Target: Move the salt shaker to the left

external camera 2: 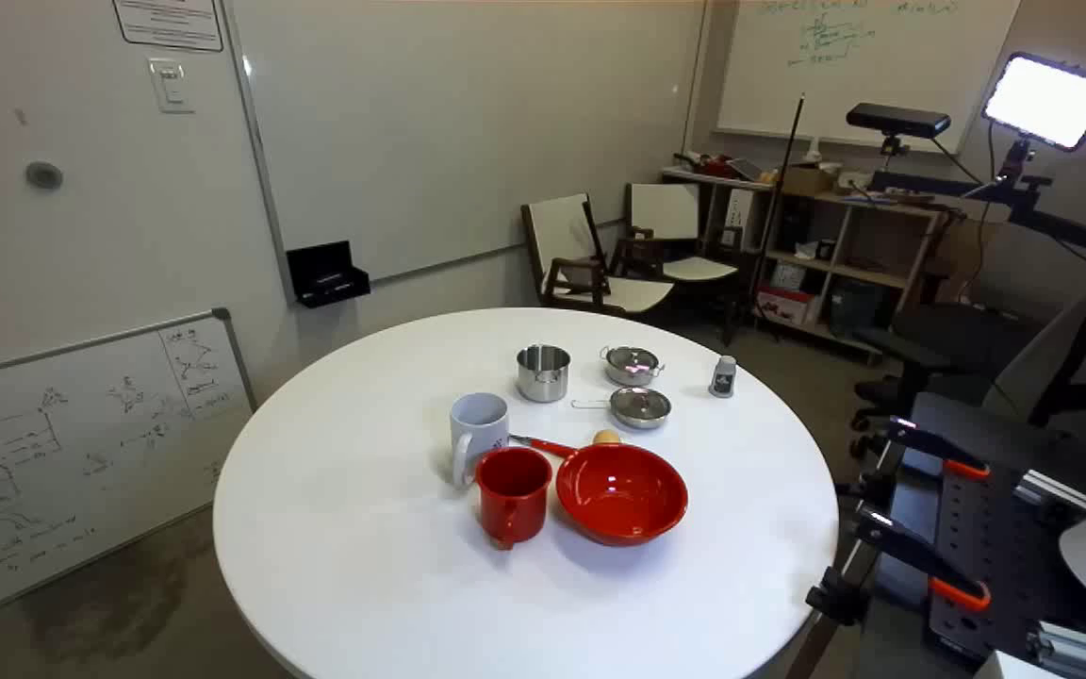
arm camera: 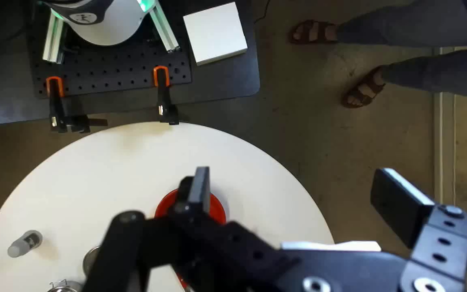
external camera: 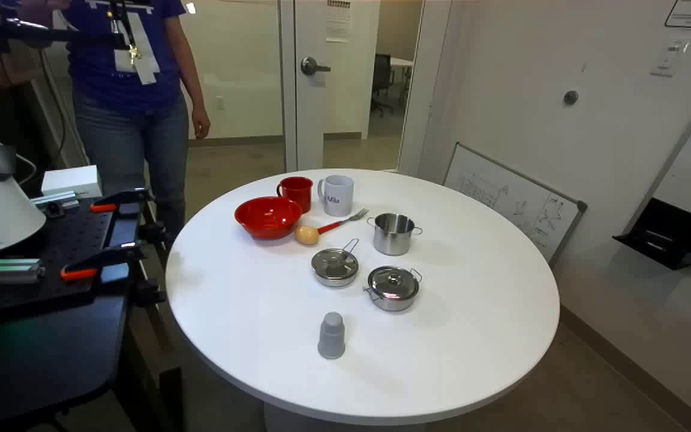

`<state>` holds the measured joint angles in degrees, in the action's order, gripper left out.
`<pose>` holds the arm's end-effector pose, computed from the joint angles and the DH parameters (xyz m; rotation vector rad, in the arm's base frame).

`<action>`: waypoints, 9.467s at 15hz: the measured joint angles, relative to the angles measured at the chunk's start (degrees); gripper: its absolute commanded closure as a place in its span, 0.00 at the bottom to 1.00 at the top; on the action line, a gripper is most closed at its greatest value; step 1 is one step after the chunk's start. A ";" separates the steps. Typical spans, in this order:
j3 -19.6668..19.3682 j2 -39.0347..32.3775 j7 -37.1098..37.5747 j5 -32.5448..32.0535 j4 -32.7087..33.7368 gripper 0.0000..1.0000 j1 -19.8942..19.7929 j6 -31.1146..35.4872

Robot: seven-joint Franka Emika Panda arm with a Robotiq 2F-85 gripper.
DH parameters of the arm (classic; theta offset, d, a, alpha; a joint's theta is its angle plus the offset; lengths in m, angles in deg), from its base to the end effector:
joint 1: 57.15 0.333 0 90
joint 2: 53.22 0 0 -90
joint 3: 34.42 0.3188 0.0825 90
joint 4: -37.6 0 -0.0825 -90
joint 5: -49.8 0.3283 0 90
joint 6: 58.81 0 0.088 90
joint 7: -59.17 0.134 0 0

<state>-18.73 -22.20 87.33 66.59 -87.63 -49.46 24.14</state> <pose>0.2573 0.1779 0.5514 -3.0578 0.2006 0.3945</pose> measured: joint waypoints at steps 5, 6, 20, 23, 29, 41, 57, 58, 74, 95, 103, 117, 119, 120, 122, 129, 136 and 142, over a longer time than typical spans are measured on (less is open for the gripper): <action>-0.38 -0.56 -1.57 0.00 -0.57 0.00 -0.33 0.18; -0.80 -1.26 -2.76 -0.02 -0.98 0.00 -0.56 0.19; -5.61 -11.79 -6.45 -1.86 -3.95 0.00 -4.82 0.79; -7.48 -13.85 -5.56 -6.07 -6.91 0.00 -7.56 4.25; -12.21 -23.19 1.85 -16.40 -8.28 0.00 -12.76 13.05; -17.27 -34.07 20.08 -19.73 -6.08 0.00 -13.94 19.97; -28.47 -60.95 26.68 -2.19 8.14 0.00 -19.63 30.21; -28.89 -62.70 28.42 -1.09 9.75 0.00 -19.74 31.23; -34.28 -72.21 61.36 0.00 17.15 0.00 -19.75 38.81; -35.94 -75.96 71.41 -0.71 19.59 0.00 -20.74 44.80; -36.18 -77.96 74.47 -0.71 21.05 0.00 -20.77 45.71; -35.28 -82.73 77.07 -0.48 25.07 0.00 -22.11 45.60; -35.09 -83.18 77.54 -0.47 25.73 0.00 -22.47 45.52; -35.03 -83.39 77.75 -0.44 26.03 0.00 -22.60 45.49; -34.87 -83.69 78.21 -0.42 26.53 0.07 -22.83 45.38; -34.08 -84.03 79.17 -0.21 27.67 0.72 -23.62 44.98; -34.03 -83.97 81.13 -0.21 28.49 0.81 -24.02 44.54; -35.13 -83.96 81.24 -2.43 29.18 0.81 -23.06 45.16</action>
<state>-53.86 -106.16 168.57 64.17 -58.46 -72.51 69.30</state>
